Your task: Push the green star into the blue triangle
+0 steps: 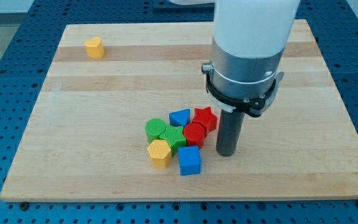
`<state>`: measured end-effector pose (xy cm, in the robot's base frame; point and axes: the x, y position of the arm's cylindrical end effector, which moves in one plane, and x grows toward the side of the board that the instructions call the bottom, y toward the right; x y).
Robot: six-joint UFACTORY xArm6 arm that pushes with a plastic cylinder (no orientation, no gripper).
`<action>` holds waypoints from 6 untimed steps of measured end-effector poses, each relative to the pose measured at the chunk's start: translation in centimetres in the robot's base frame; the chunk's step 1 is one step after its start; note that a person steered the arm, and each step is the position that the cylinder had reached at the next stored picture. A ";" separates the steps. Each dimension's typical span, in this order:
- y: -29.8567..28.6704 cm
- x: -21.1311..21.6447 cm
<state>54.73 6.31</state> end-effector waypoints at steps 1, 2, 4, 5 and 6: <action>0.0 0.0; -1.6 6.7; -3.6 7.1; -8.0 7.1; -8.4 7.1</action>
<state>61.85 -2.11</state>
